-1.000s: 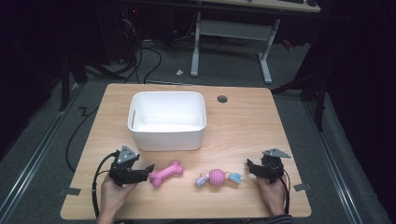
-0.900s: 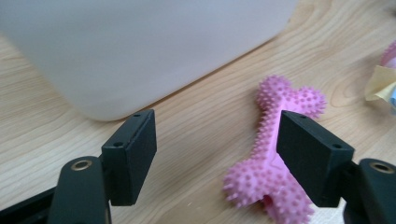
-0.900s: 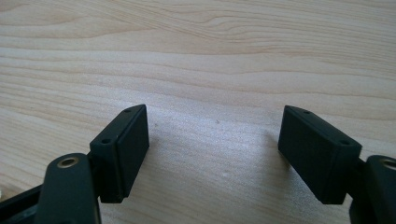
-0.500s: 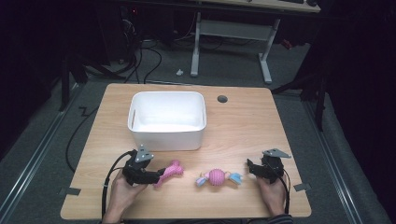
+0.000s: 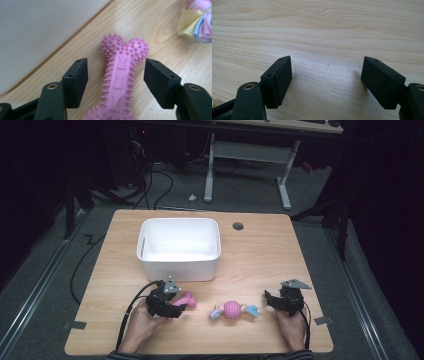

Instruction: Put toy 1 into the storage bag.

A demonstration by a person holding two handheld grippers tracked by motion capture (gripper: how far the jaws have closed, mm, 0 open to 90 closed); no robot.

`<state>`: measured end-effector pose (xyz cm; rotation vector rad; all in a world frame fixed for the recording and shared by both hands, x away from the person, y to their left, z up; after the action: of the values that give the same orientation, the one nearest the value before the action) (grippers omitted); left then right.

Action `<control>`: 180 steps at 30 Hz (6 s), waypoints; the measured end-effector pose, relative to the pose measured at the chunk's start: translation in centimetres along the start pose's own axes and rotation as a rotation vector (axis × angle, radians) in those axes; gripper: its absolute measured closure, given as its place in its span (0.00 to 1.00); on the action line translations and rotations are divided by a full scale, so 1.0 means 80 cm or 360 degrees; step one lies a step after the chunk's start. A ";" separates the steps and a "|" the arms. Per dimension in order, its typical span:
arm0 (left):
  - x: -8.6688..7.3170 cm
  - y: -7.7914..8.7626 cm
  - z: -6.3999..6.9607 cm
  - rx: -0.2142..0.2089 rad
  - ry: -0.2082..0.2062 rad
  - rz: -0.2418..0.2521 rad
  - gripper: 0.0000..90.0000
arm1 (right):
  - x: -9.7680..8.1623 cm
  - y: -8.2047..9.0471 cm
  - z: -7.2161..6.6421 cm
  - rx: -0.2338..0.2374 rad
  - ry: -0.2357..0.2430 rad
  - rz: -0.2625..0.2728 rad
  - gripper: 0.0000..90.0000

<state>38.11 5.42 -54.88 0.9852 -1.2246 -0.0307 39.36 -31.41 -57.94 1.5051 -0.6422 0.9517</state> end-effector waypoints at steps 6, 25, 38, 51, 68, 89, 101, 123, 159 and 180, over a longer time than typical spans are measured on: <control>-0.002 -0.010 0.001 -0.0043 -0.0001 -0.0028 0.46 | 0.000 0.000 0.000 0.0001 0.0001 0.0000 0.28; -0.017 -0.019 0.000 -0.0082 -0.0047 -0.0109 0.60 | 0.000 0.001 0.000 0.0000 0.0004 0.0001 0.28; -0.014 -0.010 0.001 -0.0060 -0.0108 -0.0074 0.65 | 0.000 0.001 0.000 -0.0001 0.0005 0.0001 0.28; -0.001 0.016 -0.002 -0.0089 -0.0026 0.0018 0.66 | 0.000 0.001 -0.001 0.0007 0.0008 -0.0002 0.28; 0.027 0.061 -0.005 -0.0050 0.0011 0.0126 0.66 | -0.001 0.001 -0.002 0.0012 0.0010 -0.0006 0.27; 0.066 0.091 -0.019 0.0012 0.0030 0.0170 0.66 | -0.001 0.001 -0.002 0.0019 0.0016 -0.0004 0.27; 0.102 0.105 -0.018 -0.0037 0.0046 0.0241 0.66 | -0.001 0.001 -0.003 0.0024 0.0017 -0.0007 0.27; 0.153 0.117 -0.055 0.0008 0.0079 0.0284 0.66 | -0.001 0.001 -0.003 0.0025 0.0019 -0.0006 0.27; 0.189 0.059 -0.125 0.0189 0.0123 0.0218 0.65 | -0.001 0.001 -0.004 0.0032 0.0030 0.0000 0.27; 0.175 0.021 -0.142 0.0240 0.0157 0.0094 0.65 | -0.001 0.001 -0.005 0.0038 0.0028 -0.0005 0.27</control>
<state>51.78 6.25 -43.07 1.0684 -1.1771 0.1571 39.16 -31.05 -57.93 1.5168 -0.6176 0.9720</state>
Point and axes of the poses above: each handheld gripper's, and its own axes: y roughly backward along the jaws, x roughly out of its top, z roughly to its right, the point moved 7 cm from there along -y, roughly forward along the jaws, and after that the axes turned 12 degrees about z, right-handed, at the moved point
